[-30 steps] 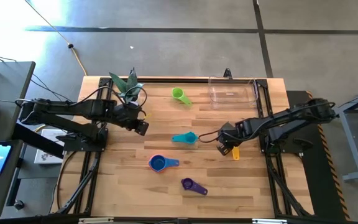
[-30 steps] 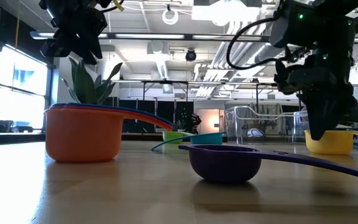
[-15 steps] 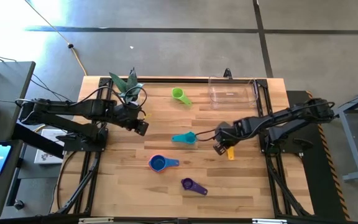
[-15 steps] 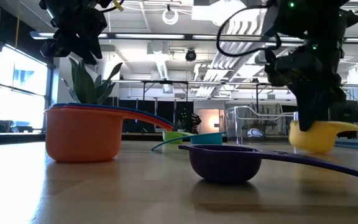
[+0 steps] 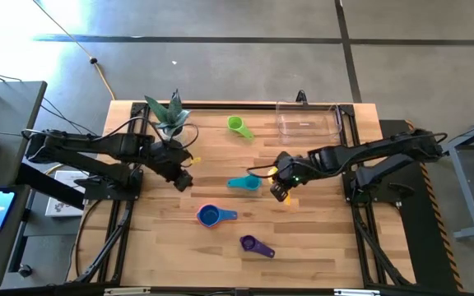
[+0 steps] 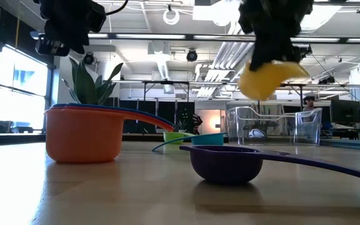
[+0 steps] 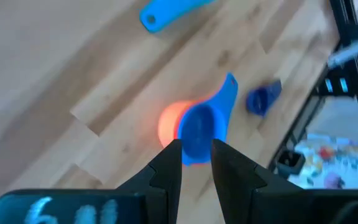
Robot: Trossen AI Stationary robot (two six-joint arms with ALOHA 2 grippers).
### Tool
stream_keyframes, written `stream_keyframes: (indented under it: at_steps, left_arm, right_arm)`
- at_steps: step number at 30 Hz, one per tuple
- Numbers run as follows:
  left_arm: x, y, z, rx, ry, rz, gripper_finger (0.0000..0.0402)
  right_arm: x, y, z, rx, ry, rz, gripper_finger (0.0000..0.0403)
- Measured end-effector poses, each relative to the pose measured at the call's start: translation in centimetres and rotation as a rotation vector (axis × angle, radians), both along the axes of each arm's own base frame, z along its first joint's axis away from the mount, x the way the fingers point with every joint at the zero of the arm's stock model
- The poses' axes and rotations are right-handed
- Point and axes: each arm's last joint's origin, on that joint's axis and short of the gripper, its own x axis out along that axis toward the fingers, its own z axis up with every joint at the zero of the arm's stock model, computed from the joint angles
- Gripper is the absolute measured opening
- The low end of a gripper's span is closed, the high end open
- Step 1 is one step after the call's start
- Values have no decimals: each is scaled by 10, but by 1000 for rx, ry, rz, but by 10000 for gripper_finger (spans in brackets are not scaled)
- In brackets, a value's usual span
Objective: Nest measuring cups in basket
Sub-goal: Stack the yellow measuring cup into the blue measuring cup
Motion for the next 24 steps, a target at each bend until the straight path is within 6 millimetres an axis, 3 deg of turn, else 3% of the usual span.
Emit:
stream_keyframes:
  at_steps: [8,24]
  left_arm:
    - [-3,-24,0,-20,9,-131,76]
    - [-11,-58,-1,-62,40,-236,76]
  right_arm:
    - [11,3,49,-106,-155,53,1]
    - [20,4,94,-124,-363,65,0]
